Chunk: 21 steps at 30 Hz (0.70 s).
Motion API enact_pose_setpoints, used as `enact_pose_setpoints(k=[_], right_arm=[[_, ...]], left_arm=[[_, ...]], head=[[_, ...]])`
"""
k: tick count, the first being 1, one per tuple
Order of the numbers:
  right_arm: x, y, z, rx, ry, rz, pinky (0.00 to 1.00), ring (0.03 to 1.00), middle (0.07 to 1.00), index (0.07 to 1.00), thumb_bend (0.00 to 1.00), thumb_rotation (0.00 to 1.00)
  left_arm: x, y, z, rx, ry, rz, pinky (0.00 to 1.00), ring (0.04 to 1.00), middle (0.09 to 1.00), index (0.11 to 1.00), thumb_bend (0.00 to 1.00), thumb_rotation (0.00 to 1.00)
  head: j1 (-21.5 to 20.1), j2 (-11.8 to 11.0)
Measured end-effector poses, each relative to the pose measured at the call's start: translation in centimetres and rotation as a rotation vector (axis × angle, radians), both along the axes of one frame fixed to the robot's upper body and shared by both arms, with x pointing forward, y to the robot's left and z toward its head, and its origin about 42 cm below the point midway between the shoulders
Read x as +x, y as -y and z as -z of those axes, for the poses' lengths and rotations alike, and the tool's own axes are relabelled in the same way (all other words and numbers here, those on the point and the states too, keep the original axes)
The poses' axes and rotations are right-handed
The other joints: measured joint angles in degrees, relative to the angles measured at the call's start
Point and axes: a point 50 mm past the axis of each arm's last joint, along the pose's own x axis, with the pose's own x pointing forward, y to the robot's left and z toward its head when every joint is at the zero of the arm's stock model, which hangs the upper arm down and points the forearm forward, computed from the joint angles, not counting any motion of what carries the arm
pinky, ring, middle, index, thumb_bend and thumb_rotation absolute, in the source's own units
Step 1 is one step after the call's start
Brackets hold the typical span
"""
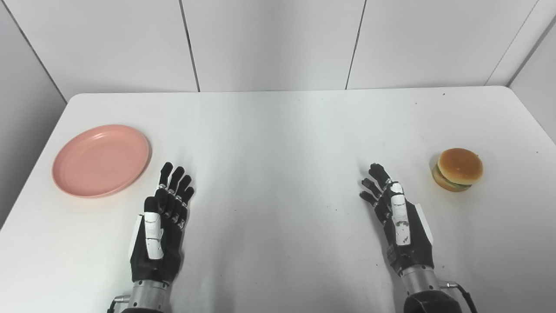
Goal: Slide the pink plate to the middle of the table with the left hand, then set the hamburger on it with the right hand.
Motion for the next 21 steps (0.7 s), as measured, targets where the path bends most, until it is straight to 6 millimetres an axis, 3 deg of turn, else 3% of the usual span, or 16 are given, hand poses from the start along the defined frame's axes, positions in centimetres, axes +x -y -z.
enact_pose_setpoints(k=[21], right_arm=[[-0.03,-0.07,-0.16,0.001,0.005,-0.006,0.86,0.898,0.929,0.889,0.78,1.00]], left_arm=[[-0.03,0.03,0.02,-0.002,0.000,0.003,0.97,0.979,0.985,0.966,0.89,0.91]], head=[[0.00,0.00]])
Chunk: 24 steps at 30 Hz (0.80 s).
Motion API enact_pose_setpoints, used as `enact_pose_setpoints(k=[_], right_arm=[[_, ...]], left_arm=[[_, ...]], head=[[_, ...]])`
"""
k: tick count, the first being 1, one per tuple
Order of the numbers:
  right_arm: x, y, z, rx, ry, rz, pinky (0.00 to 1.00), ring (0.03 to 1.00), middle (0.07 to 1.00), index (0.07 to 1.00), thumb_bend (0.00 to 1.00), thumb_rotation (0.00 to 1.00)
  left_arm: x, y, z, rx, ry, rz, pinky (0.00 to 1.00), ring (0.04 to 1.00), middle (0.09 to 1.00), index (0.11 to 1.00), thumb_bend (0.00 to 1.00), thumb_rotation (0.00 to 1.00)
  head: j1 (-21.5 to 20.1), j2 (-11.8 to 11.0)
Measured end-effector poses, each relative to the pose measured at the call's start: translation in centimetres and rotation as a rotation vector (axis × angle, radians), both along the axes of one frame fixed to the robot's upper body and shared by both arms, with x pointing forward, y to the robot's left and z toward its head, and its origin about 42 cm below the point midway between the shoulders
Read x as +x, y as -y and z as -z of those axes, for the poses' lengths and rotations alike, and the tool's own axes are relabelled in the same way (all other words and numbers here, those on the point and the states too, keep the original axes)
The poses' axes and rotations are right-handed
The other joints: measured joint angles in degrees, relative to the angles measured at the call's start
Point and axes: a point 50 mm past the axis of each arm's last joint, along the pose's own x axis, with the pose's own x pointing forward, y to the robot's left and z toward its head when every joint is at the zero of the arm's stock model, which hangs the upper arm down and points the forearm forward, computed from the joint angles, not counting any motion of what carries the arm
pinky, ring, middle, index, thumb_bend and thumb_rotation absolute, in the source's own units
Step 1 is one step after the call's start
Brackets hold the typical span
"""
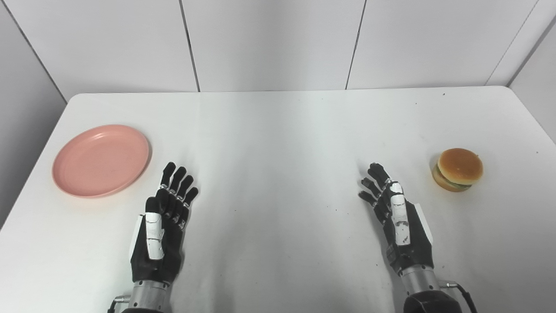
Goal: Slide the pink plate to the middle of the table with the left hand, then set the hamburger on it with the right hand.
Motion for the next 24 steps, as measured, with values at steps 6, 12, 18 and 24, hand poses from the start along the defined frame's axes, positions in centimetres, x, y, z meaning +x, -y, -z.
enact_pose_setpoints(k=[6,12,18,24], right_arm=[[0.0,0.0,0.0,0.003,0.001,-0.001,0.86,0.899,0.929,0.888,0.78,1.00],[0.0,0.0,0.0,0.003,0.001,-0.002,0.85,0.899,0.930,0.891,0.79,1.00],[0.0,0.4,0.5,0.016,-0.015,-0.012,0.89,0.917,0.948,0.916,0.78,1.00],[0.3,2.0,1.3,0.033,-0.005,-0.027,0.96,0.949,0.971,0.938,0.76,1.00]], left_arm=[[0.0,0.0,0.0,0.000,-0.001,0.000,0.97,0.981,0.985,0.966,0.89,0.91],[0.0,0.0,0.0,0.002,0.001,0.000,0.97,0.979,0.984,0.967,0.90,0.92],[0.0,0.7,0.6,0.027,-0.009,0.014,0.97,0.988,0.983,0.977,0.89,0.93],[0.5,2.6,0.8,0.023,0.032,0.013,0.98,0.979,0.967,0.972,0.91,0.90]], head=[[-0.18,0.17],[0.88,-0.62],[7.01,-3.68],[13.26,-7.99]])
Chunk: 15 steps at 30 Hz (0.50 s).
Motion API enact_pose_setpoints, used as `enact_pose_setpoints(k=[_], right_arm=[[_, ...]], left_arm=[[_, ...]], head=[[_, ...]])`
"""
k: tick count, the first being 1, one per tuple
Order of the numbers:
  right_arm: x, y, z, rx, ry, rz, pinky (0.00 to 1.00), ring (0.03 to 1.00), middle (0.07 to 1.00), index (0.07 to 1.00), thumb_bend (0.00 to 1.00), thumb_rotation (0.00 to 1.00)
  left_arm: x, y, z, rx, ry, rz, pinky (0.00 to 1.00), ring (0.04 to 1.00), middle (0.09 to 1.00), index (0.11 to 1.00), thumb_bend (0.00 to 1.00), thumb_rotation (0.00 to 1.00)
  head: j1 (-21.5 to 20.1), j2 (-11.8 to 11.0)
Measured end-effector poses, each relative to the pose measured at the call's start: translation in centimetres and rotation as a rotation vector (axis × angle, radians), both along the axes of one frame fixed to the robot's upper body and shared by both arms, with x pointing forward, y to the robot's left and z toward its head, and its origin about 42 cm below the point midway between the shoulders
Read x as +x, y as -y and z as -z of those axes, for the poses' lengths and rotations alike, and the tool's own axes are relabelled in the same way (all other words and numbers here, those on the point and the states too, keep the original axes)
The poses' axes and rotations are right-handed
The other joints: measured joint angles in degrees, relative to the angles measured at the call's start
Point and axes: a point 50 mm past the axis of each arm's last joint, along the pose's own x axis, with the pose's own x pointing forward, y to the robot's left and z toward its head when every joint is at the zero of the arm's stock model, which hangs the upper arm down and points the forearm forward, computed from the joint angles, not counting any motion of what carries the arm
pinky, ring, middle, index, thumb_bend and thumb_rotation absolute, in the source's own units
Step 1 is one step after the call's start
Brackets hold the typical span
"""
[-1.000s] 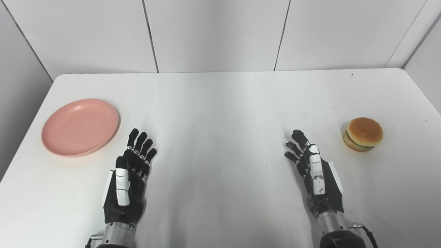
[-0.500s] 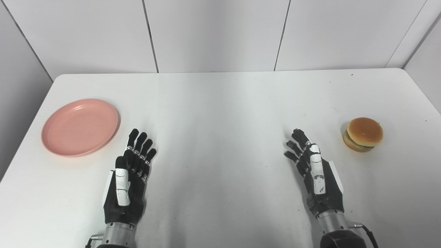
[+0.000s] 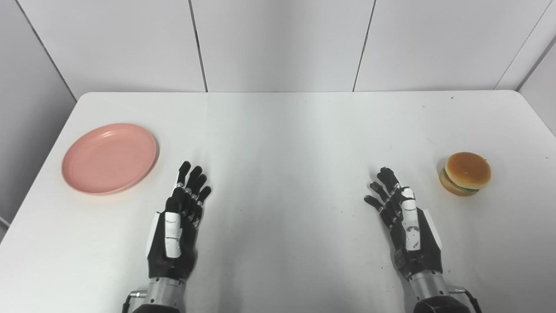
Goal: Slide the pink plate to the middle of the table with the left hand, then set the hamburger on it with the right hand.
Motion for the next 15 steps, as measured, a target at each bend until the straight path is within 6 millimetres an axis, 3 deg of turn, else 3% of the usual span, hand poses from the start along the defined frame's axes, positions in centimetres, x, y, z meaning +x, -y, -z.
enact_pose_setpoints(k=[8,15], right_arm=[[0.4,1.5,1.0,-0.013,-0.001,-0.007,1.00,0.980,0.999,0.965,0.79,1.00],[0.8,1.5,1.3,-0.016,-0.002,-0.008,1.00,0.977,1.000,0.971,0.75,1.00]], left_arm=[[0.5,1.2,0.2,0.014,0.029,-0.005,0.97,0.978,0.969,0.981,0.90,0.90],[0.7,1.3,0.3,0.034,0.053,-0.011,0.97,0.972,0.967,0.977,0.87,0.92]], head=[[1.94,-2.03],[2.12,-3.78]])
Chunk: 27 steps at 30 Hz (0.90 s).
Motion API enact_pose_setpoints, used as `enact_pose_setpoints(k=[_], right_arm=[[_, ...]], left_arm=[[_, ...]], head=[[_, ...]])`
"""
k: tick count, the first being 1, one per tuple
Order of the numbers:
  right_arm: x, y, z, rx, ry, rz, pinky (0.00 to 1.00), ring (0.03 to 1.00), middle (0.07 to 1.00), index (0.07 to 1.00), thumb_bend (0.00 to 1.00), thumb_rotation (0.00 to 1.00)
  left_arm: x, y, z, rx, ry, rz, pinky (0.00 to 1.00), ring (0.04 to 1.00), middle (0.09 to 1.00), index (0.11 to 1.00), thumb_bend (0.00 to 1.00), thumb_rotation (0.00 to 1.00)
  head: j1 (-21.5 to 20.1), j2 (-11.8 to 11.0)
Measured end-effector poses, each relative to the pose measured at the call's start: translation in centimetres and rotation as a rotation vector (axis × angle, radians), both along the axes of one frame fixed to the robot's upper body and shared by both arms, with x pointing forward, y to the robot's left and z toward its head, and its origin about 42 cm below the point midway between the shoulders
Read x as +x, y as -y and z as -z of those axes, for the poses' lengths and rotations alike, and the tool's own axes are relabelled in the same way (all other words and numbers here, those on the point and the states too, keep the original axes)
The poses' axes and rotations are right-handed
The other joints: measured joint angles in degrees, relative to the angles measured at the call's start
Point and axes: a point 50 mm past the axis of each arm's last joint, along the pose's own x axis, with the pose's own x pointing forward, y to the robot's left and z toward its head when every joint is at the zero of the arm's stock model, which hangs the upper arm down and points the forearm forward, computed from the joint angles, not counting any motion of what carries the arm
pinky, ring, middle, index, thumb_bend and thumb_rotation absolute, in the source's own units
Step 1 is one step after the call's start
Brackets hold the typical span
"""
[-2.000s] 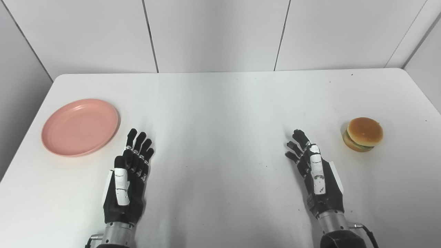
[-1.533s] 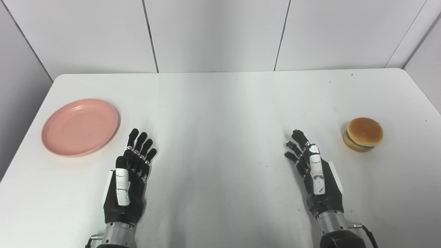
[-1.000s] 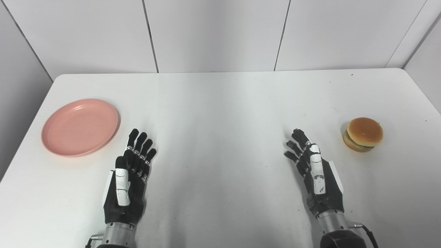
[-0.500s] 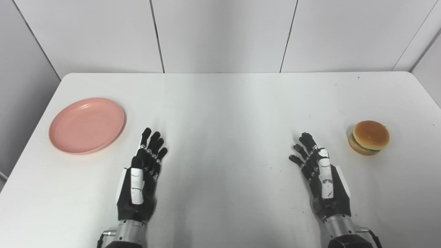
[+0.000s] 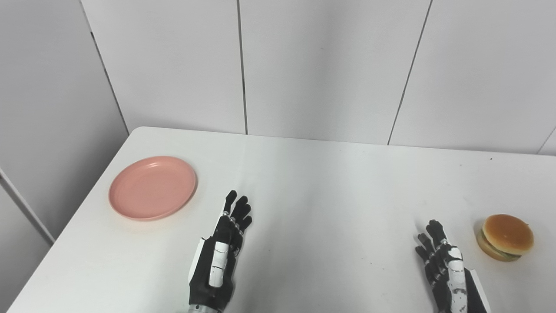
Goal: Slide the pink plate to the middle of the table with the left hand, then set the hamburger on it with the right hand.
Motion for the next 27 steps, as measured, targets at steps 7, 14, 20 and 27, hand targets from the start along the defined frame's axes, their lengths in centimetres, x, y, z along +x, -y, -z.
enact_pose_setpoints(k=[7,14,20,27], right_arm=[[0.6,-0.6,0.4,-0.021,-0.008,0.007,0.96,0.963,0.989,0.953,0.76,1.00],[0.8,-1.4,0.1,-0.023,0.004,-0.002,0.91,0.934,0.963,0.938,0.79,1.00],[0.9,-2.0,0.0,-0.016,0.012,0.011,0.90,0.923,0.955,0.926,0.79,1.00],[0.9,-2.1,0.0,-0.018,0.011,0.014,0.88,0.919,0.952,0.923,0.81,1.00]], left_arm=[[0.3,-0.4,0.1,0.053,0.087,-0.056,0.95,0.962,0.953,0.954,0.89,0.89],[2.1,-3.6,-1.9,0.080,0.140,-0.197,0.86,0.895,0.890,0.918,0.94,0.89],[6.6,-10.1,-10.0,0.164,0.352,-0.307,0.88,0.906,0.873,0.889,0.94,0.88],[9.5,-14.6,-11.6,0.147,0.276,-0.345,0.88,0.922,0.898,0.906,0.91,0.87]], head=[[-2.90,-1.59],[-3.69,-1.94],[-5.45,-2.64],[-5.80,-2.12]])
